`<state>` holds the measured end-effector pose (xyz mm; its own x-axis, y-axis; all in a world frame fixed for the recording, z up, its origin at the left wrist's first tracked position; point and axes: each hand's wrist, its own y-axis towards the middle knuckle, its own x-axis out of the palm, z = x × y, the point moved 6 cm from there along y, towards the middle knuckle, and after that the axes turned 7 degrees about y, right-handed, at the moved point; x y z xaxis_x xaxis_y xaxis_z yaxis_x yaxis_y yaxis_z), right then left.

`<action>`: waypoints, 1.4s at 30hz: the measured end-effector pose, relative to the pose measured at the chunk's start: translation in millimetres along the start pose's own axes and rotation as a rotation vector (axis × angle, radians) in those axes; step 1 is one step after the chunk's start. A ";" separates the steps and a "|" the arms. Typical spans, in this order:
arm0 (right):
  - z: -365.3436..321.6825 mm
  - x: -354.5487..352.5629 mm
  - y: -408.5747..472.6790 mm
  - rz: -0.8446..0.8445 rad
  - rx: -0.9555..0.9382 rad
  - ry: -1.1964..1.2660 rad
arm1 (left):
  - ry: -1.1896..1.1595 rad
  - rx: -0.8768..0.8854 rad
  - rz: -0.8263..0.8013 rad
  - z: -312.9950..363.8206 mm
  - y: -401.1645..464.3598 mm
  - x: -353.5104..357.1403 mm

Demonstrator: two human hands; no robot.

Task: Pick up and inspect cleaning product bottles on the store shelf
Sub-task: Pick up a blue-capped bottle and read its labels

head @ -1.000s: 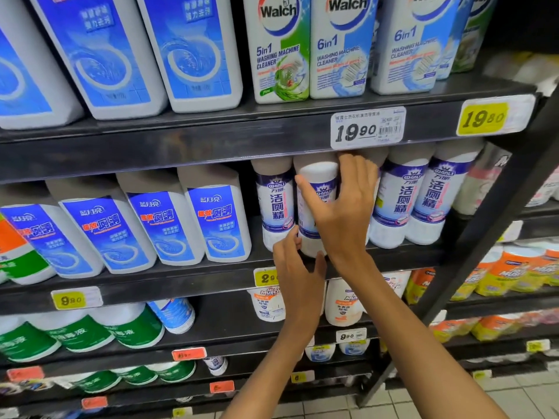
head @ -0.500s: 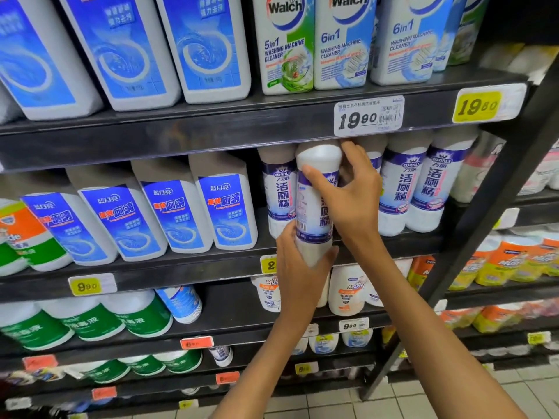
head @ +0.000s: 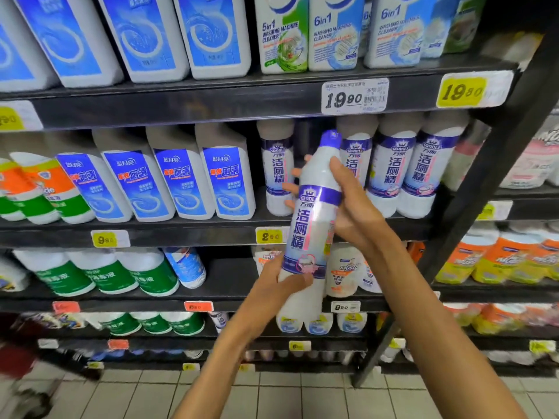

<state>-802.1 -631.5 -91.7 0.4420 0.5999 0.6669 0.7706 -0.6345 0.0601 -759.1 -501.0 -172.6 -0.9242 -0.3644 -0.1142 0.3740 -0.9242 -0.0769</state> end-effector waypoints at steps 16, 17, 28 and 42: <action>-8.5 1.0 -20.4 -0.036 0.095 0.207 | -0.711 -0.187 -0.276 8.2 -31.0 55.5; -4.8 3.1 -21.1 -0.066 0.132 0.301 | -0.772 -0.209 -0.351 9.2 -33.1 58.5; -11.7 8.1 -15.1 0.113 -0.111 -0.131 | -0.121 -0.129 0.075 5.0 -22.0 5.9; 20.9 5.7 -15.4 0.266 0.109 -0.067 | -0.497 -0.246 -0.136 7.7 -41.4 10.3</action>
<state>-801.8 -608.2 -104.3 0.6617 0.4522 0.5981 0.6666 -0.7200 -0.1932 -784.8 -467.3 -163.0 -0.8682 -0.3090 0.3883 0.2011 -0.9344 -0.2940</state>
